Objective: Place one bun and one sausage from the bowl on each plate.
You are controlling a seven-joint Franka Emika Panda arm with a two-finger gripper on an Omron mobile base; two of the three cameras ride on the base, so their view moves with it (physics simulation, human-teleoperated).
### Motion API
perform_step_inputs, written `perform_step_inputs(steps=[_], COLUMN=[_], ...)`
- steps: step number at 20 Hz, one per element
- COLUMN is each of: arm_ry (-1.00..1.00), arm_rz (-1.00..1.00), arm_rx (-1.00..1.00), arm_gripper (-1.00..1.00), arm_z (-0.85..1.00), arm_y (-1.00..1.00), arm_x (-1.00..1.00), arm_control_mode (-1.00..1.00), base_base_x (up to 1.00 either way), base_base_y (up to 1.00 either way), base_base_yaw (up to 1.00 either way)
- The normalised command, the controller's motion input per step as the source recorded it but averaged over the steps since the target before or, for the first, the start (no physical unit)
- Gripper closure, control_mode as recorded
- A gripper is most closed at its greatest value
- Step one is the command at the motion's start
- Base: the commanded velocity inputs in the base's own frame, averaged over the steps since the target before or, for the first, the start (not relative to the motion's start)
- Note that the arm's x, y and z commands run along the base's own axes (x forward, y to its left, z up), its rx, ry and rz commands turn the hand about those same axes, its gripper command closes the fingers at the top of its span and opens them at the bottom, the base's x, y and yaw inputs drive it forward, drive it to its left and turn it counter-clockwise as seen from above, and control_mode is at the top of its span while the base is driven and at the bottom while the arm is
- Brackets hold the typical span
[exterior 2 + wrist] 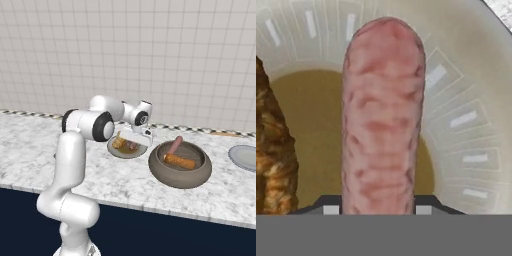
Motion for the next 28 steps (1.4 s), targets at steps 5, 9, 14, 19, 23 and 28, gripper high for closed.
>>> perform_step_inputs(steps=[5, 9, 14, 19, 23, 28], arm_ry=[0.00, -0.13, -0.03, 0.00, 0.00, 0.03], arm_rz=[0.00, 0.00, -0.11, -0.22, -0.20, -0.18], arm_rx=[0.00, 0.00, 0.00, 0.03, 0.11, 0.12], arm_gripper=[-1.00, -1.00, -1.00, -1.00, -1.00, -1.00], arm_z=[0.00, 0.11, 0.51, 0.55, 0.39, 0.20], arm_y=[0.00, -0.03, -0.21, -0.46, -0.59, -0.69], arm_x=[-0.02, -0.26, -0.53, -0.35, -0.13, -0.20], arm_control_mode=[-1.00, -1.00, -1.00, -1.00, -1.00, -1.00], base_base_x=[0.00, 0.00, 0.00, 0.00, 0.00, 0.00], base_base_y=[0.00, 0.00, 0.00, 0.00, 0.00, 0.00], base_base_yaw=[0.00, 0.00, 0.00, 0.00, 0.00, 0.00])
